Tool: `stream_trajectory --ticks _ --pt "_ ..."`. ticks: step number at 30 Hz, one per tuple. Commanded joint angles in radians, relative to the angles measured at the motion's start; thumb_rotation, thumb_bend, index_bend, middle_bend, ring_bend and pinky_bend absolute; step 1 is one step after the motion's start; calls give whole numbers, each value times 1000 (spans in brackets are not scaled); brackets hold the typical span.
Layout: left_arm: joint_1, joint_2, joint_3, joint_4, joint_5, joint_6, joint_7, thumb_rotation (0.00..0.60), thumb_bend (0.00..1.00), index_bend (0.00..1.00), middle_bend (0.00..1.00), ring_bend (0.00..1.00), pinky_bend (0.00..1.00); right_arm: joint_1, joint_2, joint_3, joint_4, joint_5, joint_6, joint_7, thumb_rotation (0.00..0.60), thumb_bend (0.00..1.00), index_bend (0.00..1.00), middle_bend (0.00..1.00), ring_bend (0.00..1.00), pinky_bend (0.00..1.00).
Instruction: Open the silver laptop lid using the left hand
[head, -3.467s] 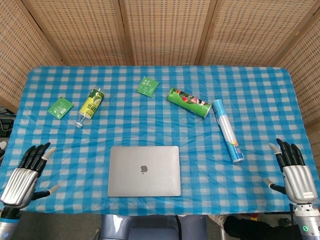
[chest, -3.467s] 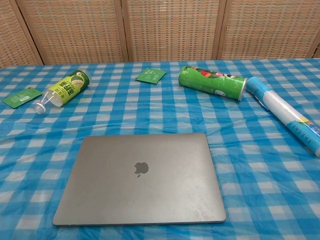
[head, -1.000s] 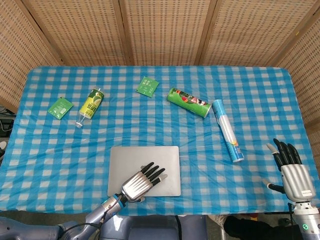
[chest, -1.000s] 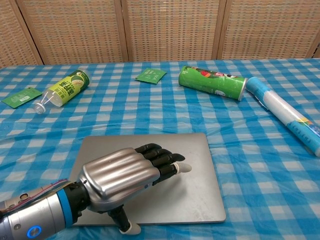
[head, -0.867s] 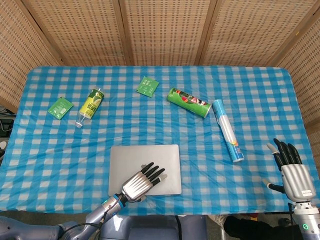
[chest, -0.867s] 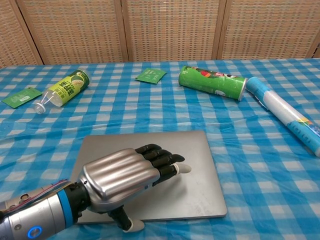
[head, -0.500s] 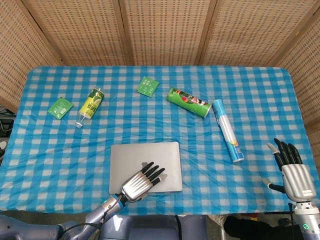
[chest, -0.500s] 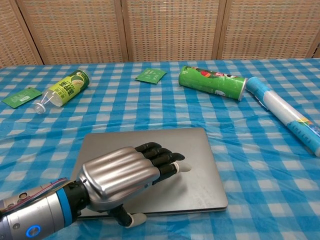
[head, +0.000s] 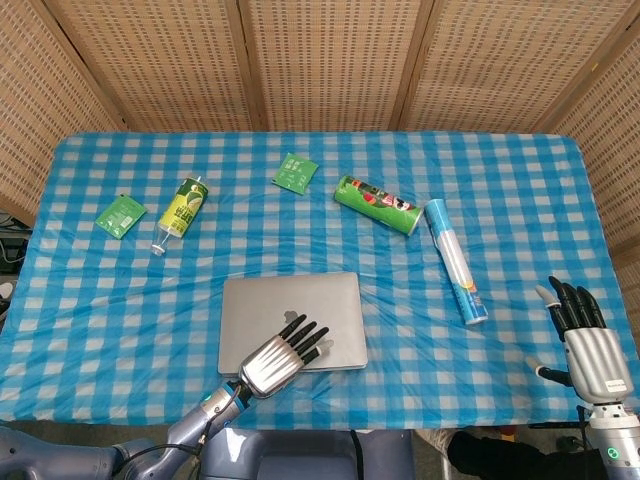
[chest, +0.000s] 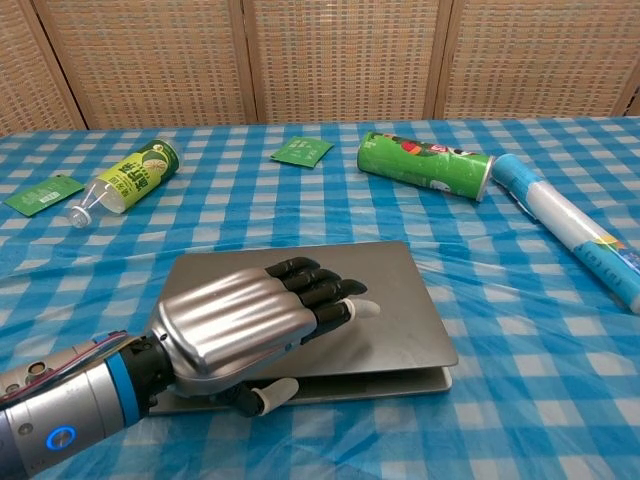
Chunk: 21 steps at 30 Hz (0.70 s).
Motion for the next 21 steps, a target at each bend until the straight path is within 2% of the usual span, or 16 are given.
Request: stream_trajectory --ticks 1,16,21 --pt "-3 6 -2 -6 2 9 11 600 513 0 0 0 0 0 0 0 0 -1 1 0 600 0 66 0 0 0" --pt "-20 19 -54 -26 18 85 58 600 591 0 0 0 0 0 -3 -2 0 -1 -2 -10 600 0 66 0 0 0" --pt "-22 20 -79 -28 -22 96 100 600 590 0 0 0 0 1 -5 -1 0 -1 -3 -14 600 0 66 0 0 0"
